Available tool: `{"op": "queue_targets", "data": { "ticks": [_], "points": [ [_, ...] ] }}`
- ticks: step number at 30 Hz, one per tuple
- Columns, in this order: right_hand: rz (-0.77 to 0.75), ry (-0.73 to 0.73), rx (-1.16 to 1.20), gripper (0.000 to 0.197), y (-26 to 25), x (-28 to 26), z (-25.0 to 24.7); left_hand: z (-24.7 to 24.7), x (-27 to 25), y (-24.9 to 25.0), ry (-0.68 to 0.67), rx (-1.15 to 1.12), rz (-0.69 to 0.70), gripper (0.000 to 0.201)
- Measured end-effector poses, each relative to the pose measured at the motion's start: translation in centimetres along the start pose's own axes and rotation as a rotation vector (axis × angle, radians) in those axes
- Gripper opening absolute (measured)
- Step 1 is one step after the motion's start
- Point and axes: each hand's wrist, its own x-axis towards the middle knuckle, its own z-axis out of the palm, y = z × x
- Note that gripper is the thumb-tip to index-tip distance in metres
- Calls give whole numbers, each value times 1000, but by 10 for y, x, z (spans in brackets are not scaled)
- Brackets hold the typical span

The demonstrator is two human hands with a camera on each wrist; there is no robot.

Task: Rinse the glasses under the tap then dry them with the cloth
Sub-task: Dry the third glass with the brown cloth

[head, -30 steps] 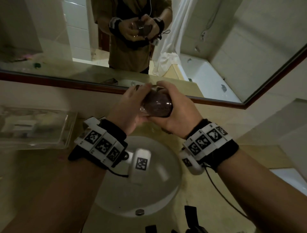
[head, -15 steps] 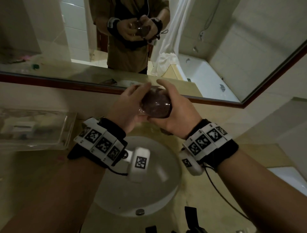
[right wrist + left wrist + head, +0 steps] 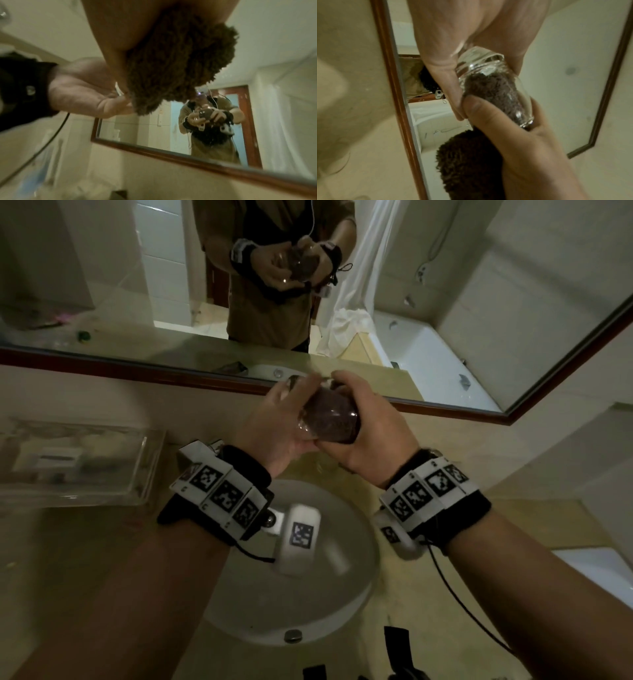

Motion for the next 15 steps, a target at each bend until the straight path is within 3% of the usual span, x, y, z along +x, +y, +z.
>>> {"op": "queue_targets", "data": {
  "ticks": [2, 5, 7, 10, 13, 15],
  "points": [
    [105, -23, 118, 91, 1, 3, 0, 2, 0, 1, 59, -11, 59, 29],
    [360, -150, 565, 88, 11, 12, -2, -4, 1, -1, 70, 135, 201, 33],
    [427, -225, 701, 90, 19, 17, -3, -6, 0, -4, 47, 204, 219, 36],
    [343, -121, 439, 84, 9, 13, -5, -5, -1, -5, 18, 60, 84, 44],
    [14, -47, 30, 84, -2, 6, -3, -4, 1, -3, -12, -58, -9, 66],
    [-17, -18, 4, 86, -5, 5, -2, 0, 0, 1, 62, -55, 35, 48]
  ]
}}
